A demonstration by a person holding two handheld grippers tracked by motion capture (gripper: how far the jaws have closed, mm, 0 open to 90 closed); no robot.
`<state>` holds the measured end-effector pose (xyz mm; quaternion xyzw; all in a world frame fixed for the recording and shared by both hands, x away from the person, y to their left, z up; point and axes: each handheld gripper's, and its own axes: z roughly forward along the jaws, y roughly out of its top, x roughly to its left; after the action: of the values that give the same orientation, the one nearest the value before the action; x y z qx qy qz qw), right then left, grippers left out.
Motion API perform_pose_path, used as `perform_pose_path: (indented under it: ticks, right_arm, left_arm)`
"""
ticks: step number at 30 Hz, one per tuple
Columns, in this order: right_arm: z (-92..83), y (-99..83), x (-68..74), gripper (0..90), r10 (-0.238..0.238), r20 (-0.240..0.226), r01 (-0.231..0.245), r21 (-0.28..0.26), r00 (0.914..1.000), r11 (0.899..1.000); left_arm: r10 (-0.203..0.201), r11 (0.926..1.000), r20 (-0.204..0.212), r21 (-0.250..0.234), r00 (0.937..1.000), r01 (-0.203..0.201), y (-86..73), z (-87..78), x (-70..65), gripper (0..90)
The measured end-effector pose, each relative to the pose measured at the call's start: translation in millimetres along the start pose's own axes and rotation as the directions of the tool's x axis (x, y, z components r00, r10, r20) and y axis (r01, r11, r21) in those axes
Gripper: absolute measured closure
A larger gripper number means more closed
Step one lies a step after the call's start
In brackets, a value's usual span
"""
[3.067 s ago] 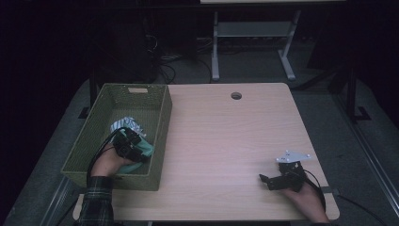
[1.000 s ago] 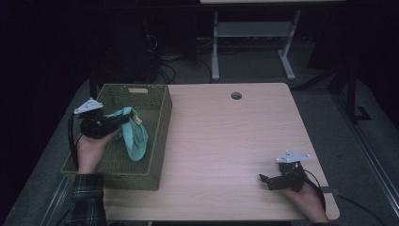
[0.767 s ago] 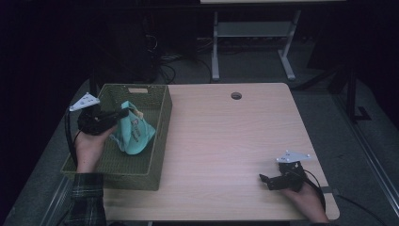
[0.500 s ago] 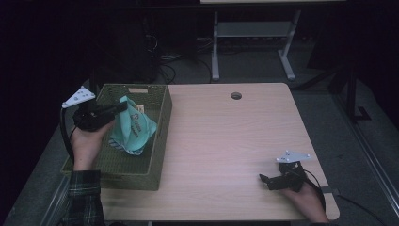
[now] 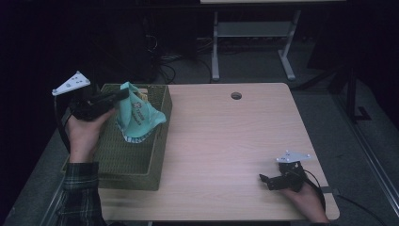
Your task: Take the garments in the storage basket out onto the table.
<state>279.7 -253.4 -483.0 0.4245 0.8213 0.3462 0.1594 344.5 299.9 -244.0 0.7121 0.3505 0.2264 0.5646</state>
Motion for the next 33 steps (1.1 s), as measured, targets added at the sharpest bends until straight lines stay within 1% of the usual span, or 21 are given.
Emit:
perform_pose_path:
  ticks: [3,7,11,14,17,21,25,27,30,33]
  right_arm:
    - [-0.1,0.0,0.3,2.3,0.004,-0.001,-0.004,0.002,1.0000,1.000]
    - [-0.2,0.0,0.3,2.3,0.004,-0.001,-0.004,0.003,1.0000,1.000]
    - [-0.2,0.0,0.3,2.3,0.004,-0.001,-0.004,0.003,1.0000,1.000]
    - [-0.2,0.0,0.3,2.3,0.004,-0.001,-0.004,0.002,1.0000,1.000]
    - [-0.1,0.0,0.3,2.3,0.004,-0.001,-0.004,0.002,1.0000,1.000]
    - [-0.2,0.0,0.3,2.3,0.004,-0.001,-0.004,0.002,1.0000,1.000]
    - [-0.1,0.0,0.2,2.3,0.004,-0.001,-0.004,0.002,1.0000,1.000]
    - [-0.1,0.0,0.3,2.3,0.004,-0.001,-0.004,0.002,1.0000,1.000]
    - [-0.1,0.0,0.2,2.3,0.004,-0.001,-0.004,0.002,1.0000,1.000]
    - [-0.2,0.0,0.2,2.3,0.004,-0.001,-0.004,0.002,1.0000,1.000]
  left_arm:
    - [0.012,0.9999,0.029,-0.009,0.9995,-0.012,9.8,2.9,-5.6,86.0]
    - [0.030,0.9993,0.054,-0.022,0.9981,-0.029,22.0,9.9,-15.8,86.0]
    - [0.055,0.9982,0.082,-0.027,0.9951,-0.053,33.1,19.2,-26.8,86.0]
    - [0.060,0.9978,0.113,-0.036,0.9918,-0.056,40.7,25.0,-33.6,86.0]
    - [0.076,0.9966,0.132,-0.043,0.9883,-0.071,48.6,29.9,-41.2,86.0]
    - [0.082,0.9962,0.169,-0.043,0.9822,-0.076,54.5,38.6,-50.5,86.0]
    - [0.084,0.9961,0.208,-0.045,0.9745,-0.076,55.4,48.4,-61.0,86.0]
    - [0.084,0.9963,0.233,-0.040,0.9688,-0.077,54.6,53.6,-66.5,86.0]
    - [0.087,0.9961,0.259,-0.035,0.9619,-0.081,52.5,61.9,-75.8,86.0]
    - [0.090,0.9959,0.289,-0.028,0.9530,-0.086,49.2,70.5,-85.5,85.9]
